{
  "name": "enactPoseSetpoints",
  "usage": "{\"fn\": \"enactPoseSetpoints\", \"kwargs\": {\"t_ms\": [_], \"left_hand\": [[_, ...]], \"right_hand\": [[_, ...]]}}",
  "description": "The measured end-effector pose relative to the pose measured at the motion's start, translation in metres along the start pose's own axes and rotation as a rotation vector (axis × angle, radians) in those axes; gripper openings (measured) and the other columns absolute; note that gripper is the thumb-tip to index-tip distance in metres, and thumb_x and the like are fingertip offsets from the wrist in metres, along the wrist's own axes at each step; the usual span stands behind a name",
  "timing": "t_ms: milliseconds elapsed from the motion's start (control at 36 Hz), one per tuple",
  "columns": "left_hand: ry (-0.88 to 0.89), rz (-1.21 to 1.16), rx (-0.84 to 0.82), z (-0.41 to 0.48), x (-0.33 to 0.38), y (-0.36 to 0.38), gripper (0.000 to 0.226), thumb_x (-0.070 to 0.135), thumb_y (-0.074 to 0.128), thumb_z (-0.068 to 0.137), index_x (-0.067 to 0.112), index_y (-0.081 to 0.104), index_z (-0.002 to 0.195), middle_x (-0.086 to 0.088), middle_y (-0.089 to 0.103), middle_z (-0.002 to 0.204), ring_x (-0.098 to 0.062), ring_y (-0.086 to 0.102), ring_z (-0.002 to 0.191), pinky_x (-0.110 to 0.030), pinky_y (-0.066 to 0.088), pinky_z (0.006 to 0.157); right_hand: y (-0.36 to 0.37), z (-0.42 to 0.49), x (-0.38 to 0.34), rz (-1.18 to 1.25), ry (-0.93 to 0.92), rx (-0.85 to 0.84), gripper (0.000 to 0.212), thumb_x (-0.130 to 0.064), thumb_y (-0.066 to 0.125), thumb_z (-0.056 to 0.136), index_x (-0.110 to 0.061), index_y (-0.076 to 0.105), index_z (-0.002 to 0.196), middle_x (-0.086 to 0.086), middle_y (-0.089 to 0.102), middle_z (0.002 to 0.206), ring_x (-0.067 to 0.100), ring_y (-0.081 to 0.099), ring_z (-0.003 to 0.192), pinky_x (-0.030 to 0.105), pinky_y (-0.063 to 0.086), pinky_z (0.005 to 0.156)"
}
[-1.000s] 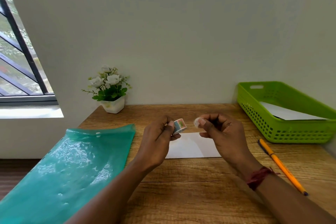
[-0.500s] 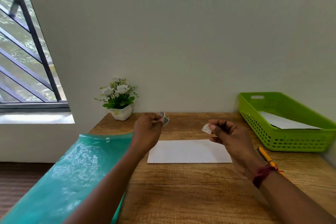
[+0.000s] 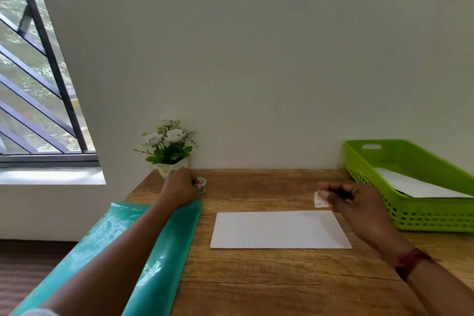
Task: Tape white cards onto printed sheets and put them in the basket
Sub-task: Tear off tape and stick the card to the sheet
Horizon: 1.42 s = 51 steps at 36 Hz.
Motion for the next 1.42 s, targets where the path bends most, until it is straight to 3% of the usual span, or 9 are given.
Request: {"fn": "enactPoseSetpoints", "kwargs": {"t_ms": [250, 389, 500, 583, 694, 778, 944, 1167, 1417], "left_hand": [[0.026, 0.025, -0.084, 0.008, -0.009, 0.01, 0.012, 0.025, 0.073, 0.086, 0.015, 0.078, 0.092, 0.0, 0.073, 0.084, -0.009, 0.061, 0.071, -0.026, 0.047, 0.063], [0.017, 0.012, -0.14, 0.005, -0.001, 0.002, 0.014, 0.022, 0.07, 0.089, 0.017, 0.077, 0.1, 0.002, 0.074, 0.095, -0.003, 0.058, 0.074, -0.02, 0.041, 0.06], [0.047, -0.036, 0.023, -0.013, 0.031, -0.024, 0.015, 0.017, 0.065, 0.089, 0.02, 0.075, 0.1, 0.004, 0.07, 0.092, -0.003, 0.061, 0.073, -0.024, 0.05, 0.061], [0.266, -0.039, 0.028, -0.041, 0.095, -0.025, 0.019, 0.026, 0.063, 0.09, 0.026, 0.071, 0.107, 0.004, 0.068, 0.11, -0.01, 0.062, 0.093, -0.033, 0.054, 0.082], [0.666, 0.073, -0.205, -0.103, 0.193, 0.002, 0.034, 0.044, 0.056, 0.094, 0.029, 0.061, 0.125, 0.01, 0.058, 0.13, -0.009, 0.053, 0.119, -0.029, 0.042, 0.101], [0.786, 0.083, -0.262, -0.135, 0.236, 0.024, 0.041, 0.051, 0.048, 0.097, 0.027, 0.06, 0.128, 0.008, 0.056, 0.133, -0.011, 0.049, 0.123, -0.034, 0.041, 0.105], [0.72, 0.014, -0.208, -0.153, 0.264, 0.056, 0.037, 0.044, 0.046, 0.099, 0.023, 0.063, 0.124, 0.001, 0.06, 0.123, -0.018, 0.052, 0.114, -0.039, 0.049, 0.091], [0.56, -0.195, -0.166, -0.147, 0.243, 0.076, 0.031, 0.043, 0.052, 0.097, 0.029, 0.061, 0.123, 0.01, 0.055, 0.129, -0.008, 0.047, 0.117, -0.021, 0.042, 0.093], [0.56, -0.217, -0.091, -0.145, 0.237, 0.07, 0.029, 0.039, 0.048, 0.099, 0.026, 0.064, 0.12, 0.009, 0.057, 0.124, -0.008, 0.048, 0.114, -0.024, 0.045, 0.093]], "right_hand": [[-0.005, 0.008, 0.008, 0.075, 0.047, -0.019, 0.013, 0.0, 0.07, 0.083, -0.011, 0.076, 0.089, 0.002, 0.076, 0.083, -0.001, 0.067, 0.066, 0.011, 0.051, 0.057], [-0.006, 0.009, 0.011, 0.041, 0.067, -0.046, 0.009, -0.001, 0.07, 0.084, -0.007, 0.075, 0.089, 0.003, 0.074, 0.082, -0.005, 0.064, 0.061, 0.009, 0.048, 0.053], [-0.008, 0.01, 0.021, -0.018, 0.1, -0.061, 0.006, -0.006, 0.072, 0.085, -0.008, 0.076, 0.088, 0.002, 0.074, 0.084, 0.003, 0.063, 0.061, 0.014, 0.05, 0.052], [-0.011, 0.01, 0.026, -0.037, 0.123, -0.058, 0.005, -0.006, 0.071, 0.085, -0.009, 0.075, 0.086, -0.004, 0.074, 0.087, -0.006, 0.063, 0.062, 0.014, 0.048, 0.05], [-0.017, 0.012, 0.033, -0.074, 0.123, -0.053, 0.004, -0.005, 0.071, 0.085, -0.007, 0.075, 0.086, -0.007, 0.072, 0.084, -0.011, 0.06, 0.06, 0.011, 0.044, 0.048], [-0.018, 0.013, 0.036, -0.127, 0.115, -0.061, 0.002, -0.005, 0.072, 0.084, -0.005, 0.075, 0.084, -0.008, 0.072, 0.084, -0.013, 0.059, 0.061, 0.007, 0.042, 0.051], [-0.011, 0.012, 0.043, -0.217, 0.111, -0.111, 0.007, -0.006, 0.073, 0.083, -0.012, 0.075, 0.079, -0.008, 0.072, 0.084, -0.007, 0.063, 0.072, 0.004, 0.043, 0.061], [-0.002, 0.017, 0.05, -0.311, 0.095, -0.19, 0.007, -0.009, 0.071, 0.085, -0.012, 0.077, 0.088, -0.007, 0.073, 0.091, 0.003, 0.066, 0.087, 0.01, 0.046, 0.072], [-0.004, 0.016, 0.055, -0.29, 0.132, -0.147, 0.007, -0.01, 0.073, 0.084, -0.015, 0.076, 0.088, -0.01, 0.072, 0.091, -0.002, 0.063, 0.085, 0.007, 0.044, 0.07]]}}
Point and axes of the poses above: each hand's wrist, its own z-axis towards the middle knuckle, its own y-axis out of the palm, x = y × z, the point moved 9 cm from there along z, towards the middle knuckle
